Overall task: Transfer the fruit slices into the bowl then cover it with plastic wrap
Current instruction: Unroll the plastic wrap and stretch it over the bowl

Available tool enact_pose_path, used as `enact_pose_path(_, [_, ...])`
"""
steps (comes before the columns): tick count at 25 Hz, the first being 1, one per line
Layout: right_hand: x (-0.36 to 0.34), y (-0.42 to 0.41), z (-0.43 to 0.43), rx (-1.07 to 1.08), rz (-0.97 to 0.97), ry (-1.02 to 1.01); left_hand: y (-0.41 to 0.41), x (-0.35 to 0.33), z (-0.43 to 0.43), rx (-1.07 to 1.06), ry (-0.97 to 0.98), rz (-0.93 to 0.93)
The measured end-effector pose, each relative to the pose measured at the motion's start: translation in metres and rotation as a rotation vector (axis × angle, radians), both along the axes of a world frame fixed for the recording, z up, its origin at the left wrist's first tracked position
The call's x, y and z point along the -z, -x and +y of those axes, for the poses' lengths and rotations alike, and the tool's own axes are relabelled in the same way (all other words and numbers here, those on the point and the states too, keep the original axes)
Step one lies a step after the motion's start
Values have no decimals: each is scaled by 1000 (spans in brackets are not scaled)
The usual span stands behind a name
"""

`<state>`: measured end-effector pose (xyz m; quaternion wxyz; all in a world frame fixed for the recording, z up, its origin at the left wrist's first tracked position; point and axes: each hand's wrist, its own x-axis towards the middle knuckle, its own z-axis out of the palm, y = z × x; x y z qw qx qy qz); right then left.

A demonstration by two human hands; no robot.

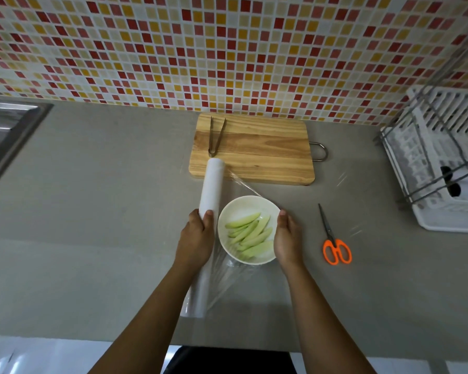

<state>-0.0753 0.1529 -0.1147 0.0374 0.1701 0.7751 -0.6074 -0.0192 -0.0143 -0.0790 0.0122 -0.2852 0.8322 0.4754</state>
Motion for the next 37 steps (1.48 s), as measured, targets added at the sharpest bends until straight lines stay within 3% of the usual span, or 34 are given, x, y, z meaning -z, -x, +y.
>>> enact_pose_path(9, [1, 1, 3, -9, -4, -12, 3, 0, 11, -65, 194, -60])
enact_pose_path(15, [-3, 22, 8, 22, -27, -56, 11, -3, -3, -56, -66, -55])
enact_pose_path(23, [-2, 33, 12, -13, 4, -133, 15, 2, -11, 4, -69, -136])
enact_pose_path(29, [-2, 45, 14, 10, 19, -154, 7, 4, -15, -51, -446, -159])
enact_pose_path(34, [-2, 66, 12, -18, 48, -193, 12, 3, -13, -22, -306, -115])
enact_pose_path(37, [0, 65, 10, 3, 62, -205, 5, 4, -13, -49, -465, -134])
